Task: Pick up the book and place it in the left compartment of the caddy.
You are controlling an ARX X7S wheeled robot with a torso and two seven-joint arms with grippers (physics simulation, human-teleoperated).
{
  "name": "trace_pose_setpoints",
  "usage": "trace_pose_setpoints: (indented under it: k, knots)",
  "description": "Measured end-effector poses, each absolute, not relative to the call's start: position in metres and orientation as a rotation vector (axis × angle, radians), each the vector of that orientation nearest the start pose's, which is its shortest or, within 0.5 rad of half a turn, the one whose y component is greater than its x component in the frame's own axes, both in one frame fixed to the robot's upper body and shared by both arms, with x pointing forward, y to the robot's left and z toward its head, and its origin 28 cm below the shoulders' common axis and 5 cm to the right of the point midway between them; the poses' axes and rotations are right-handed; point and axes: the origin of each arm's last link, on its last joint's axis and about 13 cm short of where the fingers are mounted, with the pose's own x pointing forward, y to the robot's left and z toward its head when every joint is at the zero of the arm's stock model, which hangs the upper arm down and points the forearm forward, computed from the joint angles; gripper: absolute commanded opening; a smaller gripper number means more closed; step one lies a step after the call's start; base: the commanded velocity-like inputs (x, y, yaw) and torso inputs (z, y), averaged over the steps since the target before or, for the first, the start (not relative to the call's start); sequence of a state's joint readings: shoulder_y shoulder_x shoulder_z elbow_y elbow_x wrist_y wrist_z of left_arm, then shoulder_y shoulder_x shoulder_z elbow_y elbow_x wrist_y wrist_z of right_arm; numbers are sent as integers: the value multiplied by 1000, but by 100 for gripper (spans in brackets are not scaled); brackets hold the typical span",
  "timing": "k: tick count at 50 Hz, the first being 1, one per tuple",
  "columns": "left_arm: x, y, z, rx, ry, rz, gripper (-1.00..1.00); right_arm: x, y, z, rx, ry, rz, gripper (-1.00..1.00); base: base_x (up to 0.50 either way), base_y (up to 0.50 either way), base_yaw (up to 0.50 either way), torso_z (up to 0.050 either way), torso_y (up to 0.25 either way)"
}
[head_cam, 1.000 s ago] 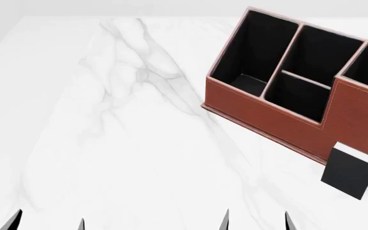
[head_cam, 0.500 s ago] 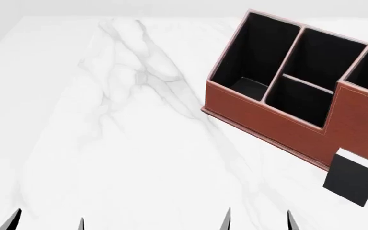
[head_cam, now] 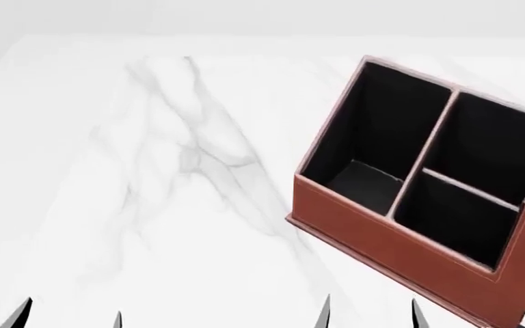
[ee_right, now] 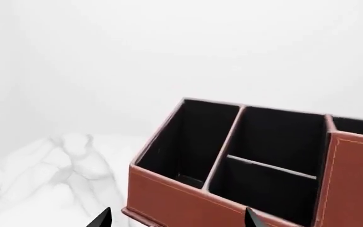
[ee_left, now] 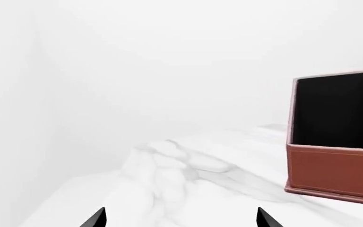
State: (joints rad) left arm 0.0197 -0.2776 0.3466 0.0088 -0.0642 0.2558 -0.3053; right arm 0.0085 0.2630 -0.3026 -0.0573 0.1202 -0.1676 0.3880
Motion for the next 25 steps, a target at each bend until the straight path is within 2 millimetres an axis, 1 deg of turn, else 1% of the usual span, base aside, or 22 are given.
trace_pose_setpoints:
  k: [13,18,25]
  knots:
    - [196,203,18,129,-196,-70,100,206,-97,30,-70,-194,-68,100,500,0,0,0,0]
    - [196,203,18,123,-193,-75,100,206,-97,31,-66,-196,-64,100,402,0,0,0,3]
    - [196,203,18,119,-191,-78,100,207,-96,31,-55,-197,-58,100,5,0,0,0,0]
